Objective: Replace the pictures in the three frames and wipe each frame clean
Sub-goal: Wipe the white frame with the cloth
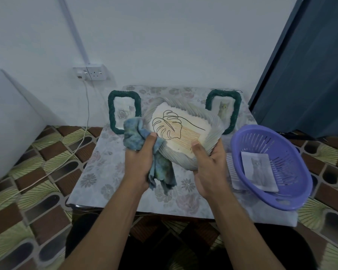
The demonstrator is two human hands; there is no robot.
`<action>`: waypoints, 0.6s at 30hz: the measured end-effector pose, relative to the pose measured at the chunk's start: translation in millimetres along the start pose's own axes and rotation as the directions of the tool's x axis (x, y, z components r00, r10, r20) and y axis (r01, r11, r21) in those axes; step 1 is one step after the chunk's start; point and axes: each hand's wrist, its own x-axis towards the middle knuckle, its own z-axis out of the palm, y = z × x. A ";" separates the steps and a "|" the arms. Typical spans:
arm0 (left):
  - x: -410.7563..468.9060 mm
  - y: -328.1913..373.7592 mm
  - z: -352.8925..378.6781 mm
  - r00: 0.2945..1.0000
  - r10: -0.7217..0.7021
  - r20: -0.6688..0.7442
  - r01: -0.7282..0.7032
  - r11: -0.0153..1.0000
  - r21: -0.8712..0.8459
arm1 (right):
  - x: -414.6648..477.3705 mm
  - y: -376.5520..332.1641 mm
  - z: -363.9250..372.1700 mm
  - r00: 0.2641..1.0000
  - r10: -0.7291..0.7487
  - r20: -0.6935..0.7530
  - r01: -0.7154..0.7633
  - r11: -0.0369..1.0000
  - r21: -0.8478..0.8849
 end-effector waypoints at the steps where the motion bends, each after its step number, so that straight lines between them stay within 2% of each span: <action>1: 2.0 -1.5 -0.2 0.999 0.031 -0.032 -0.030 0.999 0.022 | -0.8 0.8 0.6 1.000 -0.001 0.006 0.001 1.000 -0.004; 5: 7.0 -8.7 -3.0 0.989 0.095 -0.110 -0.081 0.990 0.118 | -1.8 3.5 -0.4 1.000 -0.009 0.021 0.010 0.999 -0.038; 8: 10.1 -9.6 -8.4 0.997 0.024 -0.068 -0.014 0.991 0.135 | -2.5 1.8 -1.4 0.999 -0.012 0.031 0.014 0.998 -0.059; 13: 6.5 -9.0 -18.0 0.975 -0.195 0.105 0.203 0.977 -0.072 | 4.5 -3.5 -6.3 1.000 -0.008 -0.008 0.008 1.000 -0.016; 16: 5.7 -7.5 -25.5 0.952 -0.199 0.233 0.249 0.945 -0.211 | 7.9 -8.4 -11.0 1.000 0.001 -0.028 0.000 1.000 0.025; 18: 6.0 -6.8 -31.8 0.952 -0.155 0.264 0.230 0.932 -0.282 | 8.6 -12.9 -13.8 0.999 0.010 -0.030 -0.008 0.999 0.043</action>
